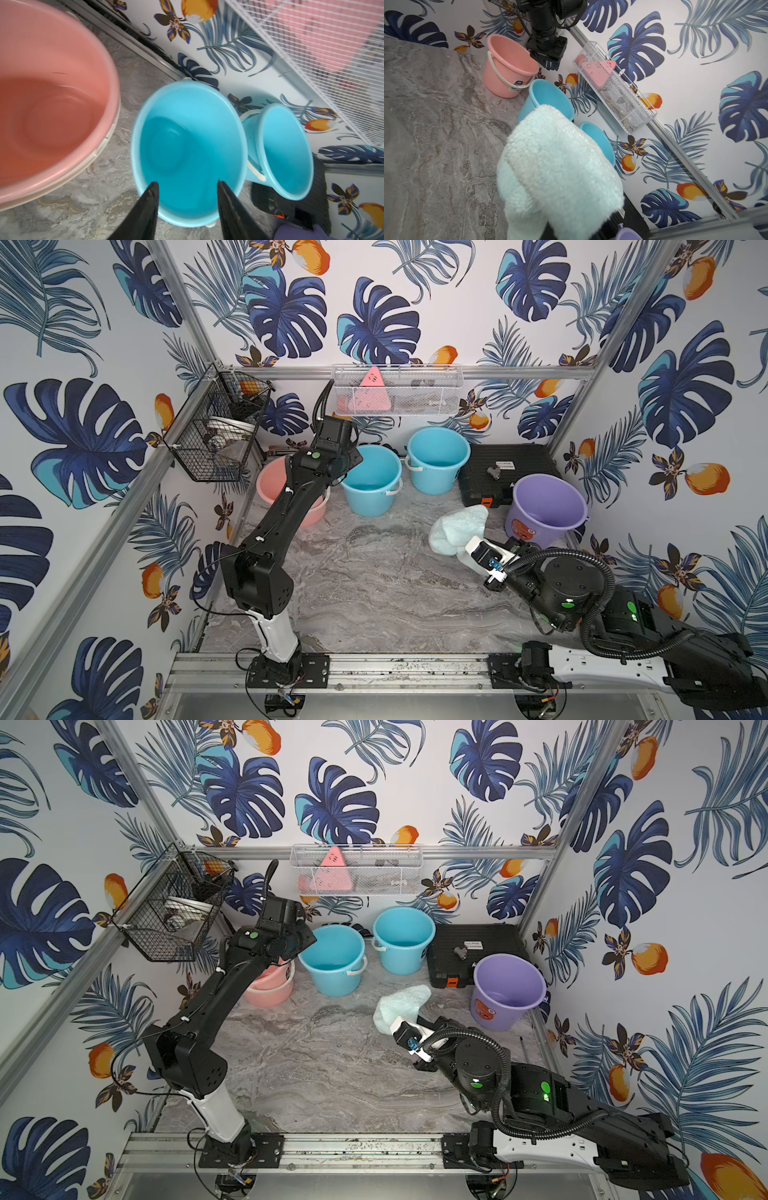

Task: Wipe the inside of the bucket with a cloth
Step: Place the bucket at the center of the board, then pick up the bucket from the center of the board.

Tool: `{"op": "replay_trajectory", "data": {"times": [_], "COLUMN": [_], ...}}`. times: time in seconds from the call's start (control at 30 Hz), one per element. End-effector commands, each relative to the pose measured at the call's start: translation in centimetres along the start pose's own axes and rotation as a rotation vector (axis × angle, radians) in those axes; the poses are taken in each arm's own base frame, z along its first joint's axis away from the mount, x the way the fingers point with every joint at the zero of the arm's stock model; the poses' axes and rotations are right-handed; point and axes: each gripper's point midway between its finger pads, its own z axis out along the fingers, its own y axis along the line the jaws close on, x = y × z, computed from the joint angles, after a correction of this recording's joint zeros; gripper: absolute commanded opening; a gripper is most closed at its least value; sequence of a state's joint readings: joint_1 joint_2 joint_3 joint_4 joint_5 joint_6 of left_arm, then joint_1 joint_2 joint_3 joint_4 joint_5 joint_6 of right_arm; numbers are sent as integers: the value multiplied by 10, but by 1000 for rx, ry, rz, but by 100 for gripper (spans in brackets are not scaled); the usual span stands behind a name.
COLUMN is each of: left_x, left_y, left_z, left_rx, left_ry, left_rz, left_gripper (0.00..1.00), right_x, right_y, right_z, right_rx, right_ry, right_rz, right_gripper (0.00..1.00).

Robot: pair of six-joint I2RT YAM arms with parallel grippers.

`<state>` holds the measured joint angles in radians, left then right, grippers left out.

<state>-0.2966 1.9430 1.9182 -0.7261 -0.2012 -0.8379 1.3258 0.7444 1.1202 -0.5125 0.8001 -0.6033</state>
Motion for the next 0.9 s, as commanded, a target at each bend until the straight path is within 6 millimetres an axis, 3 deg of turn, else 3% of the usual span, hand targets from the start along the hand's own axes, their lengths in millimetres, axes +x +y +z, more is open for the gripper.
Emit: {"op": "replay_trajectory", "data": {"times": [0.0, 0.13, 0.4, 0.87], "left_x": [16, 54, 119, 172], "left_y": [-26, -65, -117, -160], "left_z": [-2, 12, 46, 112], "left_rx": [34, 74, 131, 194], "left_ry": [10, 59, 146, 181], "left_rz": [0, 14, -37, -331], "left_gripper": [50, 49, 49, 53], "right_x": [-3, 0, -2, -10], "right_y": [-41, -64, -76, -77], "right_z": [-8, -16, -24, -23], "right_rx": [168, 258, 277, 265], "right_ry": [24, 67, 53, 32], "right_rz": [126, 176, 212, 237], "right_gripper": [0, 0, 0, 0]}}
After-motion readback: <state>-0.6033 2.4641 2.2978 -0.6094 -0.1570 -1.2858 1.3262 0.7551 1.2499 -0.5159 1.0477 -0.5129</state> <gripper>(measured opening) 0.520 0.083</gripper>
